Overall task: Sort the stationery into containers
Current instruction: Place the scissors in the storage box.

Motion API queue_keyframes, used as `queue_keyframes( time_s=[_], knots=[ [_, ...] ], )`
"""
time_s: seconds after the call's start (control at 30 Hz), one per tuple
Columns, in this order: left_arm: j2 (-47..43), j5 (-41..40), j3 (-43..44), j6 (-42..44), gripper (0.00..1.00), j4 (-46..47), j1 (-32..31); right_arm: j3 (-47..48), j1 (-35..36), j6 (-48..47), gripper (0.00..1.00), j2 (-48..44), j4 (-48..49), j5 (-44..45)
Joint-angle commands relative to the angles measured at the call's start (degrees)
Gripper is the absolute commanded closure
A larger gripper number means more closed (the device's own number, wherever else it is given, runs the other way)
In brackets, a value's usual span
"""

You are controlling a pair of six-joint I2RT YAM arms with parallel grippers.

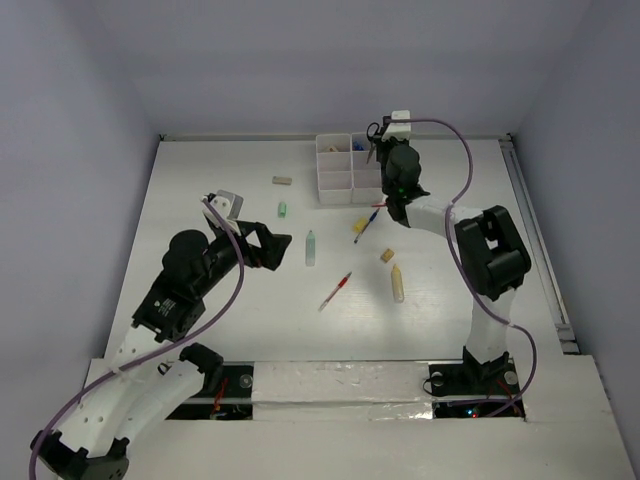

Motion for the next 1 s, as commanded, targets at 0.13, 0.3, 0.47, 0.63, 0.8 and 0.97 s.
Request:
queue_keyframes(
  time_s=[0.13,0.3,0.47,0.63,0.8,0.97],
  knots=[
    [0.6,0.0,-0.2,0.3,0.01,2.0,1.4,5.0,0.1,-3.3,1.00,4.8,7.1,1.7],
    [0.9,0.1,-0.2,0.3,0.01,2.2,1.4,4.5,0.1,-2.7,1.00,6.1,7.0,1.0],
    [1.0,0.3,-0.2,0.3,0.01,2.2,1.9,5.3,0.1,-4.0,1.00,8.6,6.7,0.7],
    [1.0,0.2,-0.2,0.3,0.01,2.2,1.9,5.6,0.1,-4.0,1.00,9.6,7.2,1.2],
    [1.1,0.3,-0.2,0.3,0.01,2.3,2.4,6.2,0.1,-3.3,0.82,9.4,4.6,-0.3],
    [1.3,-0.1,-0.2,0.2,0.01,2.4,2.4,5.0,0.1,-1.2,0.49,7.8,2.4,-0.8]
  ],
)
